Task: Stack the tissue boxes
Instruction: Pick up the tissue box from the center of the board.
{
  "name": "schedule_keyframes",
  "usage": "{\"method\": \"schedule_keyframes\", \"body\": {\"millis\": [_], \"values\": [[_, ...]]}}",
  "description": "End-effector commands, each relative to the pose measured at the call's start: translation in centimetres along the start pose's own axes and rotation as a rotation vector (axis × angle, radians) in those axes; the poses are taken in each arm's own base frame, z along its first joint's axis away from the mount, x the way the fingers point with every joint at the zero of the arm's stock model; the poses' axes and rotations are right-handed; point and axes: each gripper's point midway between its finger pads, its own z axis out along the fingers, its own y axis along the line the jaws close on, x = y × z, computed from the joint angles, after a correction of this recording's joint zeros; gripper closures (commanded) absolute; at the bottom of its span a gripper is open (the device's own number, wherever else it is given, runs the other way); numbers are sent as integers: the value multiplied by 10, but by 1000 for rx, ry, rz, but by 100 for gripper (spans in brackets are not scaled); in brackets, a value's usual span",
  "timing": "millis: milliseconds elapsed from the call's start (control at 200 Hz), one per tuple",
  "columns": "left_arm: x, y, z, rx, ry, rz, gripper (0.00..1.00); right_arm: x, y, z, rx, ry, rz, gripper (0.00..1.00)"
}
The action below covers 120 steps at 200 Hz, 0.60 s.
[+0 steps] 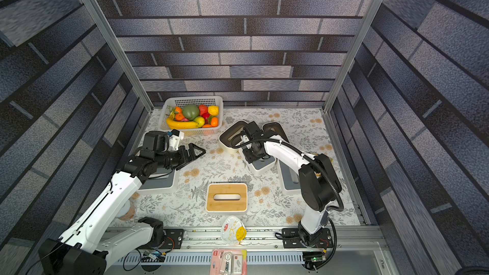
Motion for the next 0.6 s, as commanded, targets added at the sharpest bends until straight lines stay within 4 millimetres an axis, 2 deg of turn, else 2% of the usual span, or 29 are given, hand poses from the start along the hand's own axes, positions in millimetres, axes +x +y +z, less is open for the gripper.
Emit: {"method": "schedule_keyframes", "body": {"millis": [0, 120, 296, 476, 596], "values": [[0, -11, 7, 75, 31, 28, 0, -1, 7, -33, -16, -57, 27, 55], [2, -10, 11, 80, 33, 21, 0, 3, 10, -51, -32, -99, 38, 55], [9, -9, 3, 46, 30, 25, 0, 12, 11, -67, -36, -118, 26, 55], [9, -17, -24, 24, 21, -16, 0, 14, 16, -86, -65, -165, -29, 55], [9, -20, -38, 51, 25, -150, 0, 12, 24, -97, -101, -129, -71, 54]]}}
